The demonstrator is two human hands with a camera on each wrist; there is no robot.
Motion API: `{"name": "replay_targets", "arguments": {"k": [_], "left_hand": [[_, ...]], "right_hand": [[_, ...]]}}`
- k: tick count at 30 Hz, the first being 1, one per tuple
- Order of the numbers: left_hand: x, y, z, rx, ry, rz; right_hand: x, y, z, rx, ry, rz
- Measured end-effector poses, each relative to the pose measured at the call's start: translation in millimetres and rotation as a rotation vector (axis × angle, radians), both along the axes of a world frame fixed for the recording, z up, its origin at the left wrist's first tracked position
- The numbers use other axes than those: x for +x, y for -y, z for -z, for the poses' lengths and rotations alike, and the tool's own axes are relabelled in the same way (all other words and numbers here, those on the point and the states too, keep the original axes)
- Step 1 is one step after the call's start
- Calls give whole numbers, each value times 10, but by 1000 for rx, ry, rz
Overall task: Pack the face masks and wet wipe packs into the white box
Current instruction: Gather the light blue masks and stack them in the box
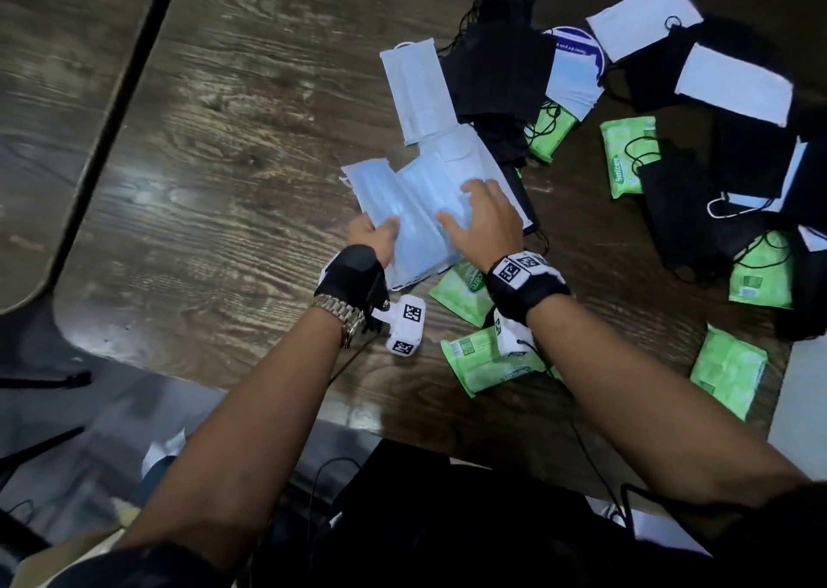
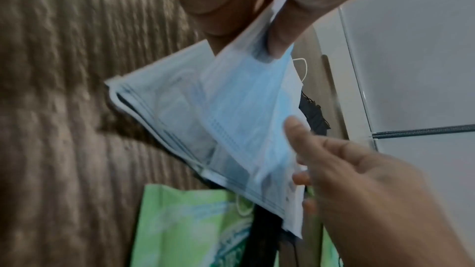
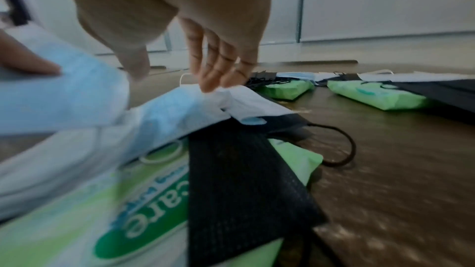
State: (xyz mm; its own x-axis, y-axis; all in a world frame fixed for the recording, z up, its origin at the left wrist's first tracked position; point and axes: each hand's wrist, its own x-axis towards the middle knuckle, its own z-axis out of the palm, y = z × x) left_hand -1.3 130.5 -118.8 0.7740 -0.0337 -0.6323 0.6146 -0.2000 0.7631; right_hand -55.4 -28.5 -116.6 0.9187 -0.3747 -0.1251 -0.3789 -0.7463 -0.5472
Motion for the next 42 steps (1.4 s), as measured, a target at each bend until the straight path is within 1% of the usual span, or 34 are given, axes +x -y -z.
{"name": "replay_targets", "arguments": {"k": [2,3,4,6,9,10,14,16,17,19,21,23,24,26,28,30,32,34,36,37,39,41,42], "left_hand": [[-14,-113,10,29,32,22],[-25,-163,15,30,44,30],[-37,-225,23,23,46,38],[-56,-326,85,6,-5,17],[-81,-432,182,-42,-108,-120],[-84,-442,187,-46,-121,-138],[-45,-410,224,-55,-164,-153],[-33,-376,241,-58,-197,-147],[-34,-362,255,-58,-221,-144],[-33,-322,276,-68,-260,-135],[-29,-301,296,-59,-266,-116],[-30,-291,284,-49,-264,-92],[-30,-290,278,-39,-262,-85],[-20,-301,264,-25,-251,-86],[-6,-305,260,-39,-240,-98],[19,-308,309,-49,-236,-112],[21,-309,349,-97,-248,-131],[4,-300,308,-183,-264,-160],[-21,-279,227,-335,-264,-145],[-32,-262,186,-429,-268,-120],[-41,-221,113,-582,-264,-58],[-58,-192,83,-607,-237,-20],[-72,-188,91,-577,-219,-10]], "right_hand": [[95,-10,72,-136,-193,-14],[124,-22,95,-180,-247,-19],[147,-30,118,-201,-262,-12],[168,-11,135,-168,-219,35],[152,31,128,-57,-141,105],[142,58,109,-17,-104,121],[125,176,-14,227,43,177],[134,196,-35,275,17,200],[139,176,-28,276,-35,200],[149,101,22,182,-159,136],[162,11,106,-25,-266,55],[167,-42,143,-172,-293,40],[166,-46,157,-181,-286,63],[164,-25,134,-115,-255,143],[154,34,81,-10,-183,216],[139,123,-48,249,-61,234],[97,182,-240,593,-1,185],[60,200,-459,929,35,159],[45,200,-570,1157,33,168],[40,180,-575,1198,5,173],[28,97,-482,1148,-86,191],[18,8,-334,990,-167,200],[23,-23,-262,889,-187,194]]}}
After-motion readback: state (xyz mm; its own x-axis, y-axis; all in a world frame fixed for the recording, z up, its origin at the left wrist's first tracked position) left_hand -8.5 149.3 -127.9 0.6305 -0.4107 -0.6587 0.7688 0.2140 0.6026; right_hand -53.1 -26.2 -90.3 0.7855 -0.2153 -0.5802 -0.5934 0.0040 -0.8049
